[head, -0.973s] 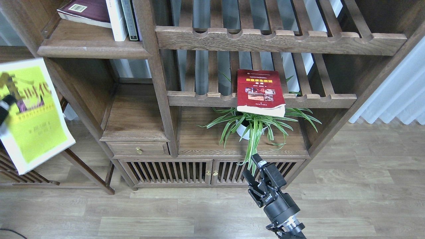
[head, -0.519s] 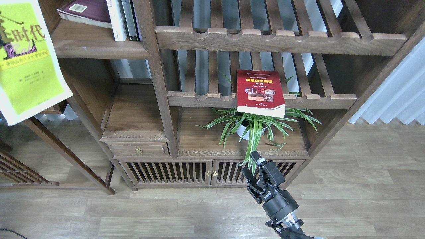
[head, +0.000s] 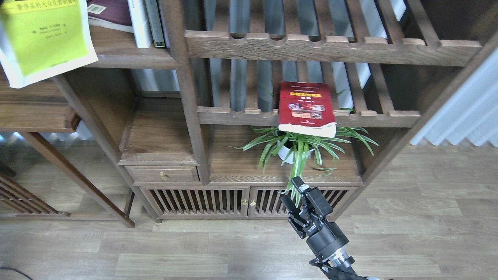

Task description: Organize books on shelf

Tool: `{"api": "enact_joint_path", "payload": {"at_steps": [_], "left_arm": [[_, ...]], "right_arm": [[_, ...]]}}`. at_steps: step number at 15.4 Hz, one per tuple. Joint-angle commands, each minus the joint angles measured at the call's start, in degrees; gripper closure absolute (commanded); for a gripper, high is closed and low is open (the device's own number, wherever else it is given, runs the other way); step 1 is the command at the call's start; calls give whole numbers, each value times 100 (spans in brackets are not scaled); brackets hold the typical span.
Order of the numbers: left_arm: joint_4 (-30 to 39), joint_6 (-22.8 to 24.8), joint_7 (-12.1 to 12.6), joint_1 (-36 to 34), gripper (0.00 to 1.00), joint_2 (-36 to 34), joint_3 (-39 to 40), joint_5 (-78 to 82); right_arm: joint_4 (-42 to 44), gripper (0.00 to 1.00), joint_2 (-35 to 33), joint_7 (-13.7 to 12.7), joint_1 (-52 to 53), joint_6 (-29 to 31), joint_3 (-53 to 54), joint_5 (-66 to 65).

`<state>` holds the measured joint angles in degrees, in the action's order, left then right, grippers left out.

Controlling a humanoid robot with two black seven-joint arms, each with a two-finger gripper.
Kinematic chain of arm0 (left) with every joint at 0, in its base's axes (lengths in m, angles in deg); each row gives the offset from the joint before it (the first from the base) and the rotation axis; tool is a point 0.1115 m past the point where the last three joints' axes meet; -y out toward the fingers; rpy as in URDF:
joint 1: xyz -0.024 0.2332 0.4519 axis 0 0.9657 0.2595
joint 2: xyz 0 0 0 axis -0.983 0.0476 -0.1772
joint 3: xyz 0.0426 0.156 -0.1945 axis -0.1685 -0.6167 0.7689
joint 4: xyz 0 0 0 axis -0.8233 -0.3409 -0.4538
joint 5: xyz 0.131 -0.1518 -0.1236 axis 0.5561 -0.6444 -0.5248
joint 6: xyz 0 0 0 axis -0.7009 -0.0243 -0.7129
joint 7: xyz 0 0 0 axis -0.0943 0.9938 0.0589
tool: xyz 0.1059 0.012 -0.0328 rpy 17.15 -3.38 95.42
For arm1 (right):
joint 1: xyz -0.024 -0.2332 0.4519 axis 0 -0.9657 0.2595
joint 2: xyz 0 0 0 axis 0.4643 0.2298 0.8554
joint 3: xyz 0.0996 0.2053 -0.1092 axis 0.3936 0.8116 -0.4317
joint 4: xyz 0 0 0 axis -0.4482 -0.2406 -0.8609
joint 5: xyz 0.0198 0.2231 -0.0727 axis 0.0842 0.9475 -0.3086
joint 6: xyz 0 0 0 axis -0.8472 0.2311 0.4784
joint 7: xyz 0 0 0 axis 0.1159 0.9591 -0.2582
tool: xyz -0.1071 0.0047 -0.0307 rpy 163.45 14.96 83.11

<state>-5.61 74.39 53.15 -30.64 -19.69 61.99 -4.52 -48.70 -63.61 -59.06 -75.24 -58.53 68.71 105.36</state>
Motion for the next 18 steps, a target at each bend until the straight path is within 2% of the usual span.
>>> {"api": "enact_joint_path", "payload": {"at_steps": [1,7,10,14,18], "left_arm": [[-131,-2,5,-54,95,-110,-59,43],[-755,-2,-47,-509,95,100,-304,96],[-844,-2,-74,-625,95,241,-367,131],[-1397,-2,-74,-1397,95,1286,-551,649],[-1844,-2,-161,-1934,95,1682,-744,851]], "right_arm": [[-2,2,0,0,-2,0,-5,0],[-37,2,0,0,59,0,-6,-9],[-46,2,0,0,33,0,12,0],[-46,2,0,0,-11,0,74,8],[-46,2,0,9,-20,0,30,8]]}}
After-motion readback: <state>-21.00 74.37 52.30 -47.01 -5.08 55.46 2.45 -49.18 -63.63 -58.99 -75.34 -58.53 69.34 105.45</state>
